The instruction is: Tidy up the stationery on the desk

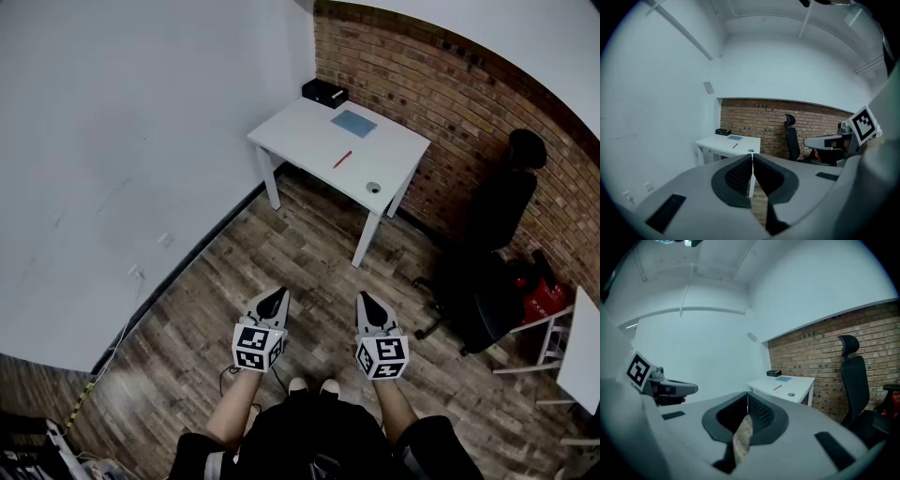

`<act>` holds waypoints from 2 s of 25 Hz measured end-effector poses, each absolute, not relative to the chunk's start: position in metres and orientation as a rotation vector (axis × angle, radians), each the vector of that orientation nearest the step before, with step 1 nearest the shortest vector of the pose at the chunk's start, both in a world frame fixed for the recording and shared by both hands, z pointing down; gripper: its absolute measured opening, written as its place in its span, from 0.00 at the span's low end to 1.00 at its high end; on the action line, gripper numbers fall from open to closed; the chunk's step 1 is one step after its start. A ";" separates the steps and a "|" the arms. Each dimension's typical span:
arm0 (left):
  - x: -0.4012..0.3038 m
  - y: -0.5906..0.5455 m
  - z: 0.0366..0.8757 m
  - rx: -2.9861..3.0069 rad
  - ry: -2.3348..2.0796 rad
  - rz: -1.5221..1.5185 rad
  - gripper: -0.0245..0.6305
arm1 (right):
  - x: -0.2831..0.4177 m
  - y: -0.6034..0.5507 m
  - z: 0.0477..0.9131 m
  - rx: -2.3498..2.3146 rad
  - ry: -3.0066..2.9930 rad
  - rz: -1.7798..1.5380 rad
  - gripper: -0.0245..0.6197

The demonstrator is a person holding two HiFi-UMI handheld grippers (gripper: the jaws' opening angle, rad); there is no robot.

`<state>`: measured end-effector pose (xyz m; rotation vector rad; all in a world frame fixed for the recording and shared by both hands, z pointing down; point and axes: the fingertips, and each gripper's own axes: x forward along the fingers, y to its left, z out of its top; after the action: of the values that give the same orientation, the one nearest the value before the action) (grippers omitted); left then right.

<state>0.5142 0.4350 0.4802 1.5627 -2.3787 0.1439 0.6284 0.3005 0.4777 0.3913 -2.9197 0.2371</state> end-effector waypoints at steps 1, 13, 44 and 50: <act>0.514 0.437 0.480 1.565 -2.379 0.147 0.07 | 0.628 0.301 0.476 0.400 -2.923 0.238 0.07; 0.516 0.456 0.473 1.610 -2.379 0.128 0.07 | 0.632 0.319 0.471 0.466 -2.912 0.233 0.08; 0.465 0.468 0.483 1.698 -2.329 0.137 0.07 | 0.590 0.342 0.476 0.540 -2.904 0.227 0.08; 0.440 0.446 0.486 1.707 -2.320 0.155 0.07 | 0.565 0.319 0.482 0.553 -2.902 0.247 0.08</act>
<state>0.4398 0.4458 0.4864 1.7072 -2.3198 0.1546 0.5648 0.3185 0.4818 0.5531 -2.9015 0.2473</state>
